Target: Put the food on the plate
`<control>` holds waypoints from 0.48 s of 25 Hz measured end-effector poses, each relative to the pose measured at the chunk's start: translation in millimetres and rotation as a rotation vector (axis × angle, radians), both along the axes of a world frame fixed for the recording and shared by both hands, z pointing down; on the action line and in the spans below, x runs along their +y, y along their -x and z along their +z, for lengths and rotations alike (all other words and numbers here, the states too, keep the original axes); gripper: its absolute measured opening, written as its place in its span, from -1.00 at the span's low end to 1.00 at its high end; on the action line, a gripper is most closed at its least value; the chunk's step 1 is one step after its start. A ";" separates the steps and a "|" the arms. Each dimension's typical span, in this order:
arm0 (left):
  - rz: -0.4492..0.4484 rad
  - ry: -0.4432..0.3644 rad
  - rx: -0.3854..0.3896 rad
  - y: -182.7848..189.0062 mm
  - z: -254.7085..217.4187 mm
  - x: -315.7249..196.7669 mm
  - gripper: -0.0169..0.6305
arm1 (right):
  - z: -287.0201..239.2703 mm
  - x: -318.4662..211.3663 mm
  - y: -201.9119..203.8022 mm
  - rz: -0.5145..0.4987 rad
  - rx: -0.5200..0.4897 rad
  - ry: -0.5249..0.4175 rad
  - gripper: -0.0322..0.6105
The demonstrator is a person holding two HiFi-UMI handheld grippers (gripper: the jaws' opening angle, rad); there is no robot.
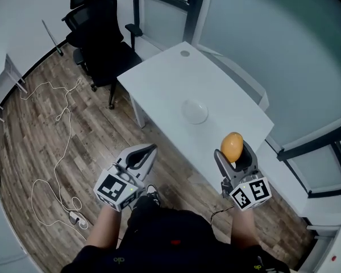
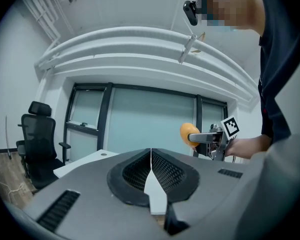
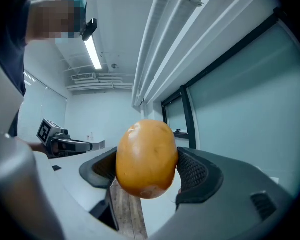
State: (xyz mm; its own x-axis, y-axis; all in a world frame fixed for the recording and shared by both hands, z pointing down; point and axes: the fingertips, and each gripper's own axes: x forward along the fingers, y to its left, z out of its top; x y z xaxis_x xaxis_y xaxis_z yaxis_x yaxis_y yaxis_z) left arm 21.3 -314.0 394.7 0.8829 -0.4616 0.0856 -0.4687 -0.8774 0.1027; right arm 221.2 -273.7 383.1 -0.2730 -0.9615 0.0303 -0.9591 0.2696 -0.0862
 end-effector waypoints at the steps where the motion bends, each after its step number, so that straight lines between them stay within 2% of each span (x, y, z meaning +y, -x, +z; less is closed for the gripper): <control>1: 0.009 0.002 0.003 2.0 -1.1 -13.5 -0.88 | -0.4 -11.4 2.8 0.012 0.004 0.003 0.24; 5: 0.044 -0.002 0.002 1.0 2.5 -56.8 -0.88 | 7.5 -49.5 3.7 0.049 0.029 0.025 0.24; 12: 0.033 0.045 0.013 -14.0 16.0 -95.5 -0.88 | 49.1 -114.6 -24.5 0.077 0.052 0.110 0.24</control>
